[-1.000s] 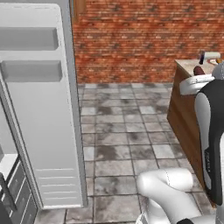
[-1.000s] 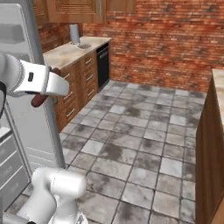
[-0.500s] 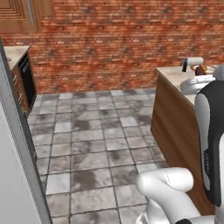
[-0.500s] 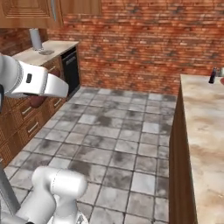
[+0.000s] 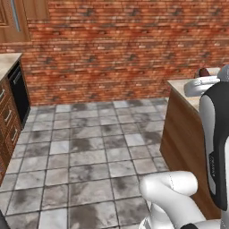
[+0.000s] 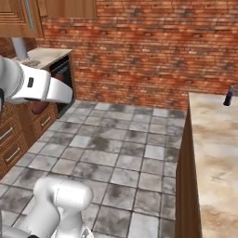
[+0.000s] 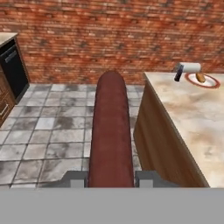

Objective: Move the hot dog bun to the plate on the dining table and place the condiment next to that plate. Then navigate to the fridge and take the sausage and place it on the plate as well.

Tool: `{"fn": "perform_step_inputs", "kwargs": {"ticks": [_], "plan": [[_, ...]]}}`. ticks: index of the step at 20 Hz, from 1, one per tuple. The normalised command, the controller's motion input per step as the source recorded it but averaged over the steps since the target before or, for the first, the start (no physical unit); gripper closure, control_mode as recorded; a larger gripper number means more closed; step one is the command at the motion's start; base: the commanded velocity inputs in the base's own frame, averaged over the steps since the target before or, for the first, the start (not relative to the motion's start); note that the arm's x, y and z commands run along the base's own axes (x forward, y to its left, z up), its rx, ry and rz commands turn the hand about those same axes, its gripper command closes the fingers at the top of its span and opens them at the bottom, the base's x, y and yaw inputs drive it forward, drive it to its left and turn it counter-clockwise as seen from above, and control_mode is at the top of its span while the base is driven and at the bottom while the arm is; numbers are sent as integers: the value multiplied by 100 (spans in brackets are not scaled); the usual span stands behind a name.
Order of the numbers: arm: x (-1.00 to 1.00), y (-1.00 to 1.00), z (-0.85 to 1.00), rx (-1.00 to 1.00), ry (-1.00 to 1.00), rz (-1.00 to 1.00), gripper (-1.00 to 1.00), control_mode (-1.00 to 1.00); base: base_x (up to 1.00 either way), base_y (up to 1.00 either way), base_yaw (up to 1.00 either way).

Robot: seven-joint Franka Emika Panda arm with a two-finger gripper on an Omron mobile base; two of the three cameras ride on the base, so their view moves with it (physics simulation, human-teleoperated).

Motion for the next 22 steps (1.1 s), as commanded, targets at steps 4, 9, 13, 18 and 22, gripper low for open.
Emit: {"fn": "perform_step_inputs", "kwargs": {"ticks": [4,9,13,18,22], "plan": [[0,0,0,0,0,0,100,100,76,-21,0],[0,0,0,0,0,0,100,100,88,-16,-2],[0,0,0,0,0,0,100,100,94,2,-11],[0,0,0,0,0,0,100,100,75,21,-14],[0,0,0,0,0,0,100,100,71,42,-18]]}}
